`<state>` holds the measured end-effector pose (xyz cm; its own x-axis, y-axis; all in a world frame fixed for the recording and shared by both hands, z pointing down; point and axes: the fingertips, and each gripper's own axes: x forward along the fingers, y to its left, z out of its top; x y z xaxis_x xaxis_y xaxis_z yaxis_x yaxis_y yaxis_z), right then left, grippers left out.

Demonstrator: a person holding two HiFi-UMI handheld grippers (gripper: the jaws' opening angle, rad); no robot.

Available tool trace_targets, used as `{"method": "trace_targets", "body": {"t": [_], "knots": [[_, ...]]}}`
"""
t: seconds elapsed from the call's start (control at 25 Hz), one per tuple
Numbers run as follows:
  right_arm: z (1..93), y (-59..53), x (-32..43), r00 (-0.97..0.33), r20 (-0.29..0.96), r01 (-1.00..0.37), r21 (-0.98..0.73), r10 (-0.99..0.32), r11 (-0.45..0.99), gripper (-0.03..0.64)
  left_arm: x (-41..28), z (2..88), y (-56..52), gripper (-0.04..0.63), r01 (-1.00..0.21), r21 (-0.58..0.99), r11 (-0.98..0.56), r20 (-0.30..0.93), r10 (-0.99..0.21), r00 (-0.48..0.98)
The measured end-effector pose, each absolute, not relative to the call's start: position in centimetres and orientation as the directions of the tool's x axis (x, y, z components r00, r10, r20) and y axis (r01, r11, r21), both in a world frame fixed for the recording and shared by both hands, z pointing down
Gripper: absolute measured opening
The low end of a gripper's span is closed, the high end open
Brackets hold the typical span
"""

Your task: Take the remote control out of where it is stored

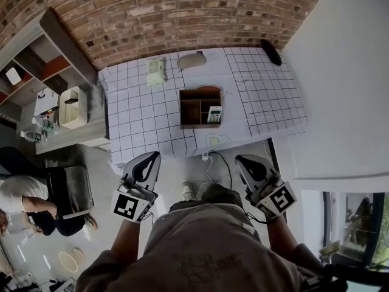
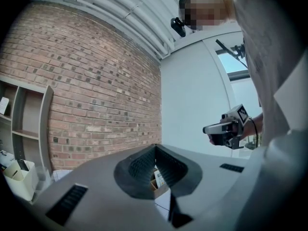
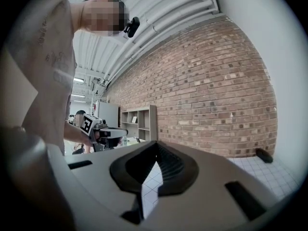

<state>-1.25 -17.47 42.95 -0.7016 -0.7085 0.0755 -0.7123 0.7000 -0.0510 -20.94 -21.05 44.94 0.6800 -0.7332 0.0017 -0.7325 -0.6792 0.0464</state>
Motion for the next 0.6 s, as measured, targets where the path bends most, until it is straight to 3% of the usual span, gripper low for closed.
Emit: {"method": "trace_targets", "body": {"t": [0.6], "knots": [[41.9, -19.2, 1.5, -0.733, 0.043, -0.680, -0.047, -0.679, 0.732, 0.011, -16.4, 43.8, -22.9, 0.005, -0.733, 0.035, -0.679, -0.017, -0.734, 0.679]]}}
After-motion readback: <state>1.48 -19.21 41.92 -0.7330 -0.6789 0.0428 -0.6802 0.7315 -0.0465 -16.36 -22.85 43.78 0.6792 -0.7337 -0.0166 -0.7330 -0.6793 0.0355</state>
